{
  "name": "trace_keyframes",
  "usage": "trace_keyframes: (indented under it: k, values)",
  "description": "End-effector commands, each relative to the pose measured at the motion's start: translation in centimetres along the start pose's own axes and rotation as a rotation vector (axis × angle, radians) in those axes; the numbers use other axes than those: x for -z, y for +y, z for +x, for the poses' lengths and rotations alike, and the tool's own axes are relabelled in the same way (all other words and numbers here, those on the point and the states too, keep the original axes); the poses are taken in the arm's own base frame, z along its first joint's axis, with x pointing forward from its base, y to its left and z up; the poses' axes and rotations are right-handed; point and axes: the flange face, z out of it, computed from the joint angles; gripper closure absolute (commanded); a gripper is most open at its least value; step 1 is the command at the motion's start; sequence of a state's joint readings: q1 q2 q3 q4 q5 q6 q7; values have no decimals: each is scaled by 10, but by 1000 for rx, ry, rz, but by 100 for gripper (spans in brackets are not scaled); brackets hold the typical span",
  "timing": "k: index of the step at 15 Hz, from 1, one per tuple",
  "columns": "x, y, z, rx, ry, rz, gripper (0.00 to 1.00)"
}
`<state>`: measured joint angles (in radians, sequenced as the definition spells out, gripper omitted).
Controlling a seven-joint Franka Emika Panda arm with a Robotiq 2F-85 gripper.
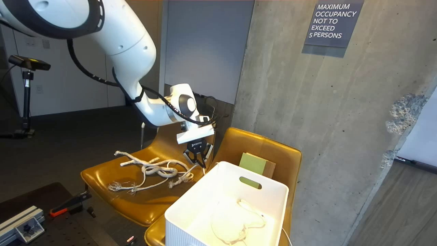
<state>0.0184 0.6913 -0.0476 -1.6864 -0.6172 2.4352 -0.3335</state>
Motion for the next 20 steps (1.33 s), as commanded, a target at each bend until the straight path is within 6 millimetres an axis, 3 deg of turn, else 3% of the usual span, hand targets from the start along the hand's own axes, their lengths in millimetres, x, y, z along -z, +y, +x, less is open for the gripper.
trace_keyframes:
  k: [1,5,8,11,14,17,20]
  values:
    - [75,50,-34,-115,58,-4,98]
    - [155,119,-79,-266,134,-42,98]
    - [190,170,-141,-335,110,-77,98]
    - [175,196,-206,-374,43,-91,98]
    - [131,200,-254,-409,-34,-58,98]
    - [92,176,-278,-428,-91,11,98]
    - [64,147,-283,-438,-129,84,98]
